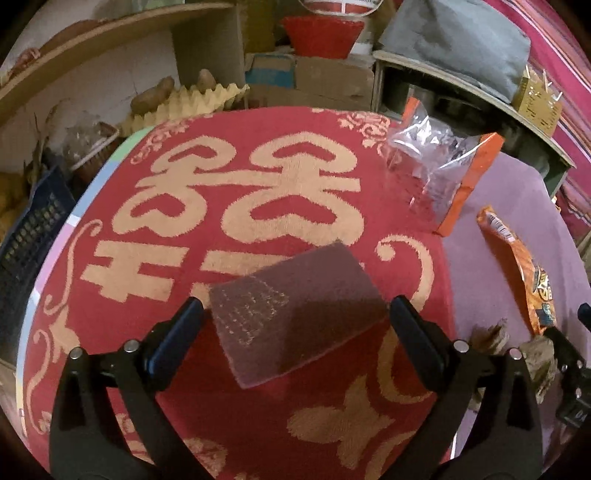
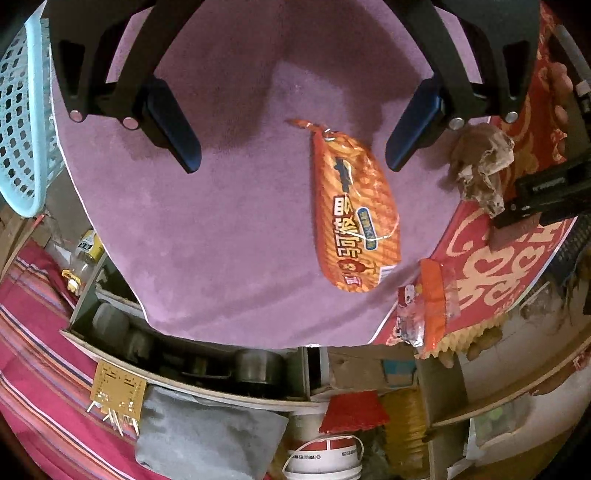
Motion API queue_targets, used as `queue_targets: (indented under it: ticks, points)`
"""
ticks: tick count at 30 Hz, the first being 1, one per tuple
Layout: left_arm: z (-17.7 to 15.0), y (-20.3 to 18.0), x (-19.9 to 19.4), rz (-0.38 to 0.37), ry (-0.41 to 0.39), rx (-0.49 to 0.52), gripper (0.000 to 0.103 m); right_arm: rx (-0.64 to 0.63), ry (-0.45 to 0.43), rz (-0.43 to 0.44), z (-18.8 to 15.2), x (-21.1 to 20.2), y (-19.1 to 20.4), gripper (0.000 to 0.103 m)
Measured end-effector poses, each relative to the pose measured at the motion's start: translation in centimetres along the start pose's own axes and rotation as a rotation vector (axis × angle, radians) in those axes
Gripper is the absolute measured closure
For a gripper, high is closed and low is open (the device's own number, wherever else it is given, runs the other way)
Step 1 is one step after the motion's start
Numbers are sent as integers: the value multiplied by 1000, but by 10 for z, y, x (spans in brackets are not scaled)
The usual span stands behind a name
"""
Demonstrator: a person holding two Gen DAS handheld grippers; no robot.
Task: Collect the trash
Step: 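Grasp the maroon scouring pad with the left tool while the right tool grasps the orange snack wrapper, then carry the pad and orange wrapper over the blue basket and release both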
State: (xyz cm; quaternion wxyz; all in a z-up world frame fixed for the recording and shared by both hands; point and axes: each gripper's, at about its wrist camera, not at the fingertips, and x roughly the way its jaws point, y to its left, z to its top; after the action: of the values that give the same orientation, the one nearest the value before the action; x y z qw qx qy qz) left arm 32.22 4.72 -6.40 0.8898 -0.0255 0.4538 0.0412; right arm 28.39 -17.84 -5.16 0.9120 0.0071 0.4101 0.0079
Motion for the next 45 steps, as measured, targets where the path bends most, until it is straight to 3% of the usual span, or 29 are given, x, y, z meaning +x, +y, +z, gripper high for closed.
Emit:
queue_targets:
  ticks: [5,8,16,18,20,21,23,24,26,30,31,39,45]
  points:
    - [3,2,6,-21,28,-20,7,9,8,5,2,4,2,5]
    - [4,4,5,-23,15,-25,12,-5,9,5,3,6,7,5]
    - [6,-1,-11,-34,-54,3,12,-20,10,9,7,9,10,7]
    - [7,-3,-19,-32,-87,15,12,-15,19,20,8,12,9,13]
    - [8,-4,-24,-33,-110,22,12,-15,48,45,8,18,9,30]
    - [9,-5,-27,-30,-122,28,12,-17,54,42,8,20,9,31]
    - [9,-6,-31,-22,-139,38,12,-23,45,43,8,18,10,48]
    - [10,-5,-32,-20,-142,41,12,-35,44,42,8,18,10,52]
    - [11,-3,-34,-13,-150,45,12,-48,38,49,7,16,11,75]
    - [9,-4,-39,-4,-160,49,12,-41,12,65,5,7,3,82]
    - [9,-5,-41,-2,-165,50,12,-39,6,70,5,4,1,89]
    - [5,-16,-64,-8,-215,72,12,-7,-64,87,5,-33,-35,89]
    - [-1,-45,-97,-60,-270,95,12,8,-136,76,-1,-73,-71,89]
